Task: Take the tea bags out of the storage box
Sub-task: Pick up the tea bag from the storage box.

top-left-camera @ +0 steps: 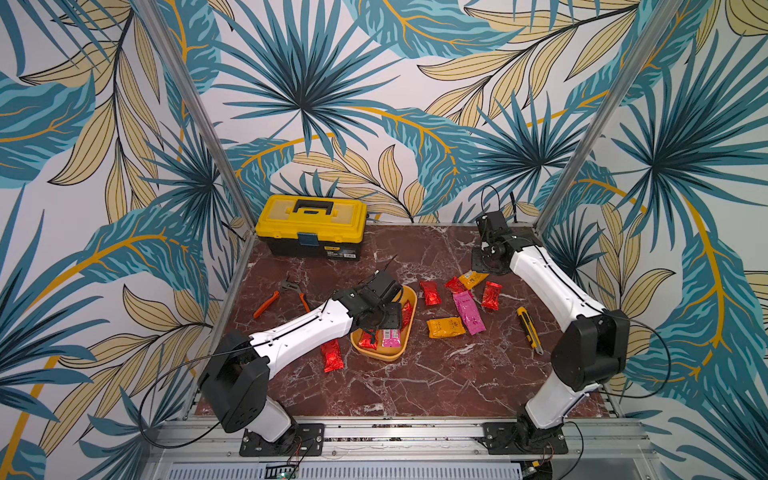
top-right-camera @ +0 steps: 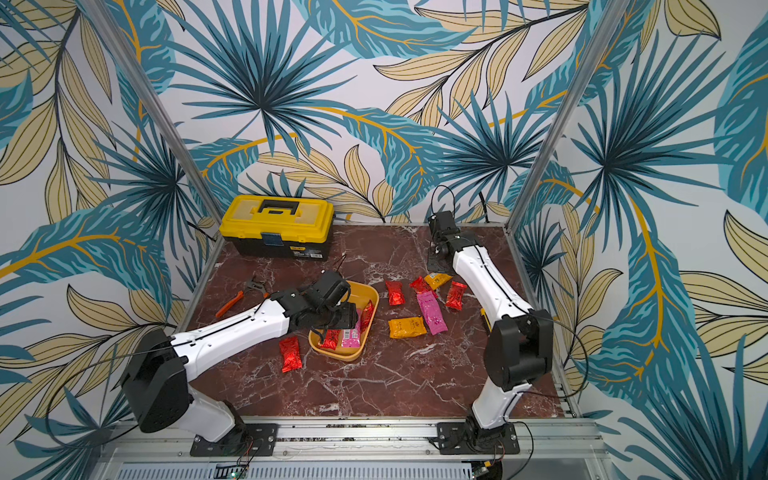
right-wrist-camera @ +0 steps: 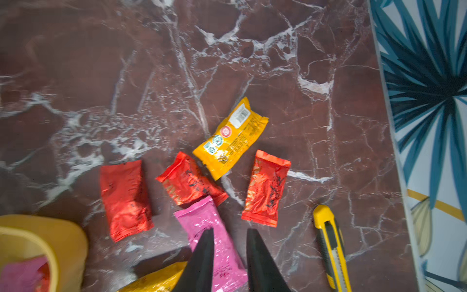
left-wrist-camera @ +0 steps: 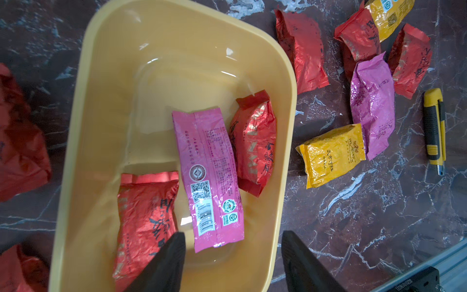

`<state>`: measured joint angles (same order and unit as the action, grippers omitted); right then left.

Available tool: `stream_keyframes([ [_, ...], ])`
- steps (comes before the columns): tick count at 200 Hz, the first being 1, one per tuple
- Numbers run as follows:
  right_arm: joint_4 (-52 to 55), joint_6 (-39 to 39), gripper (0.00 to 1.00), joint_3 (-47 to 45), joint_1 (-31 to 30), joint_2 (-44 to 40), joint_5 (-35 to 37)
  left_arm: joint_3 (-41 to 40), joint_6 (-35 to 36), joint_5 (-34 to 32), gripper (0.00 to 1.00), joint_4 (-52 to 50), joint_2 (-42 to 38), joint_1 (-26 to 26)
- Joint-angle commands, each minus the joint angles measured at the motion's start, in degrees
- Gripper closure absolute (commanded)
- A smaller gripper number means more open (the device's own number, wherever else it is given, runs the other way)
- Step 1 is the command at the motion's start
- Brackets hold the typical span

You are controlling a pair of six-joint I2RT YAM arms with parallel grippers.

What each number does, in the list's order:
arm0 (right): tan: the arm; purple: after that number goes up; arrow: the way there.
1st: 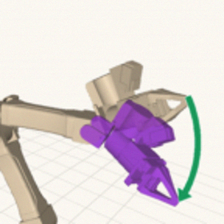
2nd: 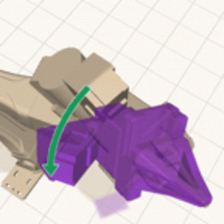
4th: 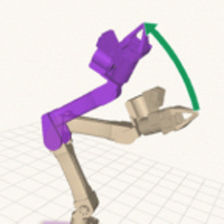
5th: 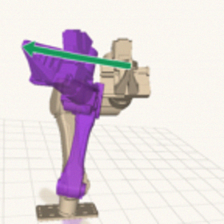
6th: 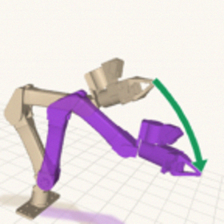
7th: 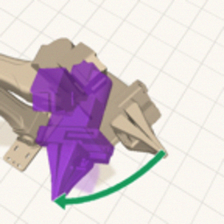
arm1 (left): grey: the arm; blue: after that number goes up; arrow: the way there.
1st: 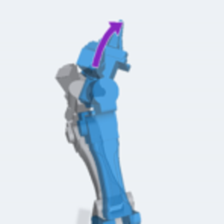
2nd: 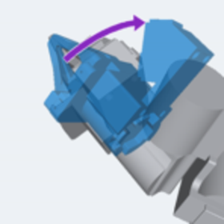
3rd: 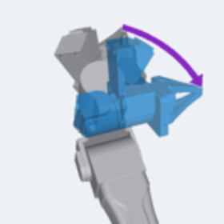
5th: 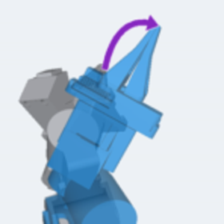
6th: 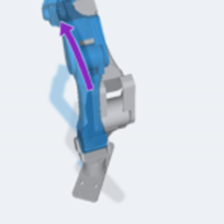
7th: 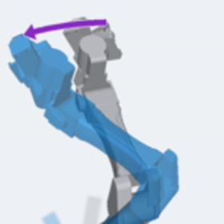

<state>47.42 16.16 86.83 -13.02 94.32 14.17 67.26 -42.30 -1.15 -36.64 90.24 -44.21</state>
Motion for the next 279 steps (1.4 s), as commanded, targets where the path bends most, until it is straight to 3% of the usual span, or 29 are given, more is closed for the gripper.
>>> stream_keyframes([
  [1,-3.0,3.4,0.73,-5.6,-1.3,-4.5,-6.8,3.9,1.3,0.8,0.35,0.7,2.4,-0.1],
  [46,-4.9,5.7,0.73,-14.6,-4.4,-14.3,-14.1,8.1,2.1,1.7,0.4,0.7,7.6,-0.1],
  [114,-4.8,10.6,0.73,-24.3,-11.3,-25.2,-16.8,9.1,1.2,2.4,0.46,1.8,11.1,1.0],
  [156,-5.4,13.4,0.74,-27.7,-15.1,-26.7,-16.6,9.2,1.0,2.5,0.49,2.0,12.9,1.5],
  [279,-5.8,12.9,0.74,-28.8,-15.6,-26.5,-15.8,10.1,0.3,4.5,0.58,3.8,15.7,1.8],
])
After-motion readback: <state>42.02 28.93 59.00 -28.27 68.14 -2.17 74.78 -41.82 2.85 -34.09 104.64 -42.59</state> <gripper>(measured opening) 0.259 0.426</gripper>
